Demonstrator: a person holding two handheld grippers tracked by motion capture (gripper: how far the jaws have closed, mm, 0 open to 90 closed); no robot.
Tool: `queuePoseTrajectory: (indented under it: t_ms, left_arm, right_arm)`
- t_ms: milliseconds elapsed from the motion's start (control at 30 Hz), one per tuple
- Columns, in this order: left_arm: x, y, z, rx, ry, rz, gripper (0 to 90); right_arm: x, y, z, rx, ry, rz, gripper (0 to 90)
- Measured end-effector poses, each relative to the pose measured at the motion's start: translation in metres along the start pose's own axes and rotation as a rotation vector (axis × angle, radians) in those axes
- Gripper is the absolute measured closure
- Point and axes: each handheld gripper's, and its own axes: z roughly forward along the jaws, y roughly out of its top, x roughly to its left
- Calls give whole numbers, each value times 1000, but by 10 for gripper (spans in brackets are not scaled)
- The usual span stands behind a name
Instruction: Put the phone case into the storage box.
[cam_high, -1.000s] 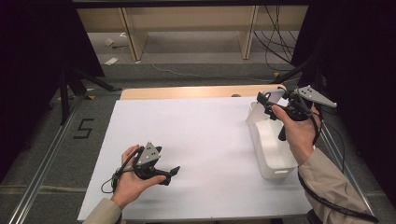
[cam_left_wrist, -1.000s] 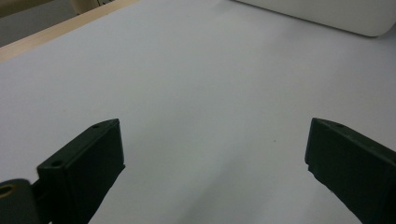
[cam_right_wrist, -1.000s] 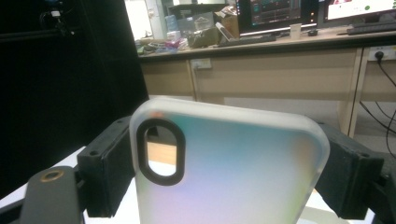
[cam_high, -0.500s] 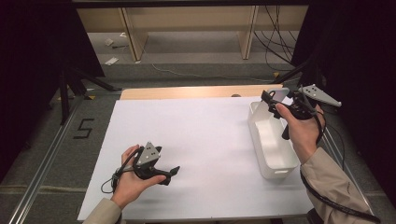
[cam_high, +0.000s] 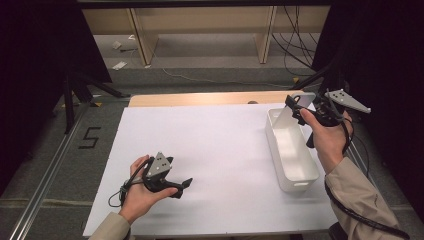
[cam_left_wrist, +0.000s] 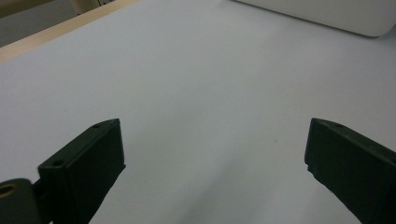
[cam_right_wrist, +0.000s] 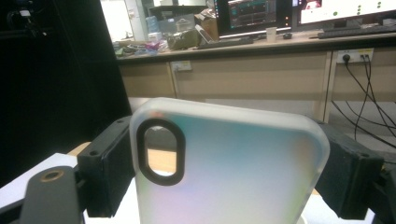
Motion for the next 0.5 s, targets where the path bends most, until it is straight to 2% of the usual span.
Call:
queuePoseTrajectory:
  t_ms: [500]
  left_arm:
    - [0, 0, 0, -2, -3, -2, 41]
  right_arm:
    - [-6, -1, 1, 14, -27, -7, 179]
